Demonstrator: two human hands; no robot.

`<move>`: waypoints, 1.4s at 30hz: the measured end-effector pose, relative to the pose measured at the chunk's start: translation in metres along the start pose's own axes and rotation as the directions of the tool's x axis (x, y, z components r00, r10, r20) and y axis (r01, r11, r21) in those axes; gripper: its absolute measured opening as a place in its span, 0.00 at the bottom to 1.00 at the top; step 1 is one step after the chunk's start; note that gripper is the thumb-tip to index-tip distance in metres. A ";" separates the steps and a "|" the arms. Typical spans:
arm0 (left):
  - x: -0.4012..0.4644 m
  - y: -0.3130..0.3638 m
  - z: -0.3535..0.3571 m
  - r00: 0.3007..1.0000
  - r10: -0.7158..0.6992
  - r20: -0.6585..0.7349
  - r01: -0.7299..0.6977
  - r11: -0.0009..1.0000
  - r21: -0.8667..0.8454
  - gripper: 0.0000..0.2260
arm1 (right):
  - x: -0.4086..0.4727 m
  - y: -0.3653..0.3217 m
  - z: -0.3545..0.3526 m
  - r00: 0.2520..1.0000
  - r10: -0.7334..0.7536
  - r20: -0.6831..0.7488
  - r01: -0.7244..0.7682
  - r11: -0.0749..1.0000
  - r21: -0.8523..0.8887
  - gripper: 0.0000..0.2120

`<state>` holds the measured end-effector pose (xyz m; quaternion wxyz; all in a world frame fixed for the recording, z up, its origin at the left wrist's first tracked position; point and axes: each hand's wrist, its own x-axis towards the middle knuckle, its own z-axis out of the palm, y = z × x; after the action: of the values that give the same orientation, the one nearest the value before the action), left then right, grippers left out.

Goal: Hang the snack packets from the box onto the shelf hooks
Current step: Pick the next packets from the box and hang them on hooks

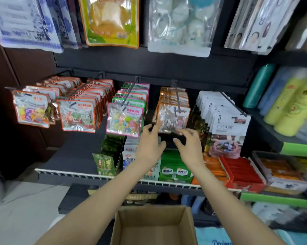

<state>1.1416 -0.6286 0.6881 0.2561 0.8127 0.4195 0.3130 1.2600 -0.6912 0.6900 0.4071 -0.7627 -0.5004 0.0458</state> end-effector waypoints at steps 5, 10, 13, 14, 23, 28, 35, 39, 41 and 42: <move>-0.075 -0.021 0.008 0.982 0.001 0.190 0.005 1.000 -0.029 0.23 | -0.100 0.011 0.015 0.962 0.057 0.269 -0.044 0.998 -0.052 0.13; -0.156 -0.060 0.044 0.870 -0.105 0.481 0.110 0.994 0.018 0.20 | -0.204 0.060 0.058 0.890 0.272 0.367 -0.164 0.940 -0.299 0.13; -0.198 -0.080 0.069 0.718 -0.203 0.666 0.168 0.979 0.118 0.19 | -0.261 0.085 0.078 0.743 0.497 0.448 -0.368 0.863 -0.348 0.15; -0.213 -0.086 0.078 0.656 -0.235 0.717 0.181 0.971 0.153 0.19 | -0.278 0.090 0.083 0.678 0.564 0.472 -0.412 0.823 -0.391 0.16; -0.303 -0.124 0.117 0.365 -0.293 0.884 0.255 0.945 0.208 0.18 | -0.341 0.099 0.092 0.271 0.795 0.543 -0.566 0.588 -0.578 0.22; -0.311 -0.136 0.112 0.318 -0.265 0.910 0.276 0.944 0.179 0.17 | -0.340 0.111 0.105 0.295 0.811 0.505 -0.785 0.507 -0.356 0.11; -0.293 -0.147 0.100 0.491 -0.017 0.871 -0.003 1.000 0.021 0.36 | -0.328 0.093 0.085 0.604 0.711 0.361 -0.715 0.683 -0.150 0.13; -0.270 -0.133 0.091 0.630 0.234 0.741 -0.460 0.881 0.113 0.36 | -0.308 0.077 0.064 0.768 0.523 0.369 -0.511 0.848 -0.140 0.09; -0.255 -0.123 0.084 0.630 0.299 0.717 -0.502 0.861 0.083 0.26 | -0.300 0.069 0.058 0.819 0.464 0.338 -0.465 0.881 -0.084 0.09; -0.247 -0.118 0.079 0.650 0.303 0.697 -0.476 0.877 0.063 0.19 | -0.296 0.066 0.054 0.837 0.455 0.304 -0.462 0.885 -0.055 0.09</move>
<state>1.0259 -0.7878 0.4818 0.2146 0.9654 0.1480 -0.0046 1.1353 -0.9080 0.5100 0.3091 -0.8392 -0.3600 0.2656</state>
